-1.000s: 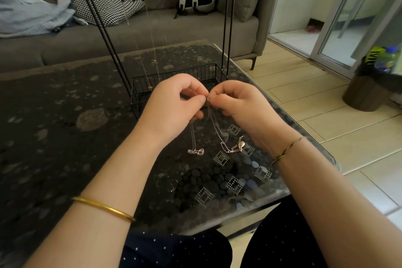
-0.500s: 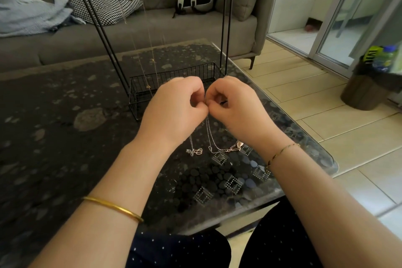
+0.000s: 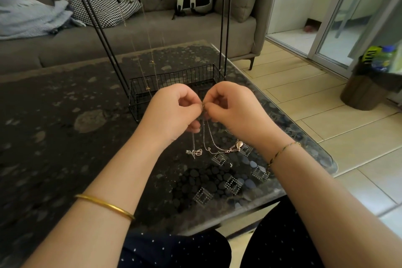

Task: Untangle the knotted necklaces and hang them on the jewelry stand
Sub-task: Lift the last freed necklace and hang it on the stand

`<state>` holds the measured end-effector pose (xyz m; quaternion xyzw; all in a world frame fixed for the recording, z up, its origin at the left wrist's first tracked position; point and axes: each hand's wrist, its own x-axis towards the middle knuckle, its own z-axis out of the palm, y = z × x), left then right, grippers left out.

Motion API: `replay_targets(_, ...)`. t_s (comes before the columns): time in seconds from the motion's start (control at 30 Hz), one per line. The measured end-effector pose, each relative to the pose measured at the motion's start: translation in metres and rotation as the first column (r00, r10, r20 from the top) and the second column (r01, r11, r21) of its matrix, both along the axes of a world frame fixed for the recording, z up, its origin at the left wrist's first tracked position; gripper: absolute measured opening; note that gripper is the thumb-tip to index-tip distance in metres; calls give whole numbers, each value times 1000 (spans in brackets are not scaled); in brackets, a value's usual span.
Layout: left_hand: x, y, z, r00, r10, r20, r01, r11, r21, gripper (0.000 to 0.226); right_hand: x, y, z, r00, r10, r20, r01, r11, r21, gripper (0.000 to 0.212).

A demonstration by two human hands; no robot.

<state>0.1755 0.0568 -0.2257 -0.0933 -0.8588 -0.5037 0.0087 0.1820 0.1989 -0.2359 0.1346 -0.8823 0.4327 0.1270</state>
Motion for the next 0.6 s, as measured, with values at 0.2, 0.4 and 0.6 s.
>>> replay_targets(0.2,-2,1,-1,1000,14,-25,-14,1000,-6,9,-2,1,-2,997,-16,-82,22,997,75,7)
replay_targets(0.4,-3,1,-2,998,1,-69,-5,999,-49,6,-3,1,-5,992,3,-126,10,994,105,9)
replay_targets(0.6,-3,0,-3,998,-33,-58,29,996,-82,3,-4,2,-5,993,17,-118,-4,994,109,8)
